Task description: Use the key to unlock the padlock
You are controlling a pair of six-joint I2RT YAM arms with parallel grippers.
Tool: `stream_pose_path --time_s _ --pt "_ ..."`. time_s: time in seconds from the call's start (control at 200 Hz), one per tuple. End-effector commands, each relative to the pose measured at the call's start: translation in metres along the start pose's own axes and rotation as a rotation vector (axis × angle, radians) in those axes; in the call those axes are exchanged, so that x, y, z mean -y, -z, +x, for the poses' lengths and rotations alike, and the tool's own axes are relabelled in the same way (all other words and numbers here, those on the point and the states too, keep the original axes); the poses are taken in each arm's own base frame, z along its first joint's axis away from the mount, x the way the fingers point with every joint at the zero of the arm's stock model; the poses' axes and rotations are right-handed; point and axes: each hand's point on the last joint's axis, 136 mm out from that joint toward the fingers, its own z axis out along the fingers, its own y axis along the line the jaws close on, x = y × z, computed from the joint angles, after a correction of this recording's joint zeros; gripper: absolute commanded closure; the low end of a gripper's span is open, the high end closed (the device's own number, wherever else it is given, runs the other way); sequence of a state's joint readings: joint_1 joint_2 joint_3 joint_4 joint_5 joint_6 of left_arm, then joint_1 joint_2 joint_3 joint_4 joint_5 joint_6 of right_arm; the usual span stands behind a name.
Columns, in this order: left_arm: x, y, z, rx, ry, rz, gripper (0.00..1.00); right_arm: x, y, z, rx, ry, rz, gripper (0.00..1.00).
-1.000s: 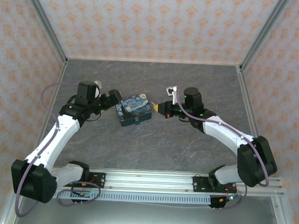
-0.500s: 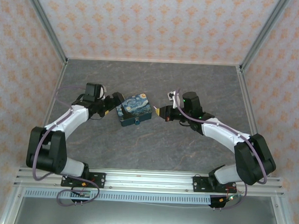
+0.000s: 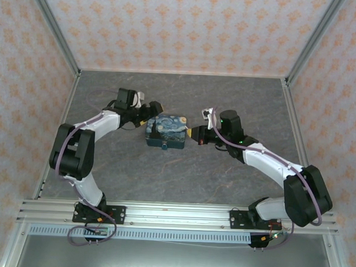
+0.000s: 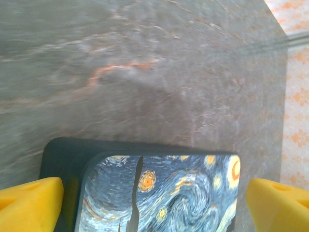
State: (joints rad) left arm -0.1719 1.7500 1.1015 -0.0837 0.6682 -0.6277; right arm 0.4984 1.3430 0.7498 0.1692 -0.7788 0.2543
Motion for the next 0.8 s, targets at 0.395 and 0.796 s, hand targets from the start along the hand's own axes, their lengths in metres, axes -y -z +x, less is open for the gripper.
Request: stream_pose_path --time_s 0.395,0.796 --pt "0.014 0.053 -0.012 0.137 -0.180 -0.067 0.03 0.030 -0.013 0.010 0.012 -0.126 0.081 1.00" --pt "-0.005 0.097 0.108 0.095 -0.211 0.023 0.08 0.048 -0.040 0.002 0.008 -0.171 0.094 1.00"
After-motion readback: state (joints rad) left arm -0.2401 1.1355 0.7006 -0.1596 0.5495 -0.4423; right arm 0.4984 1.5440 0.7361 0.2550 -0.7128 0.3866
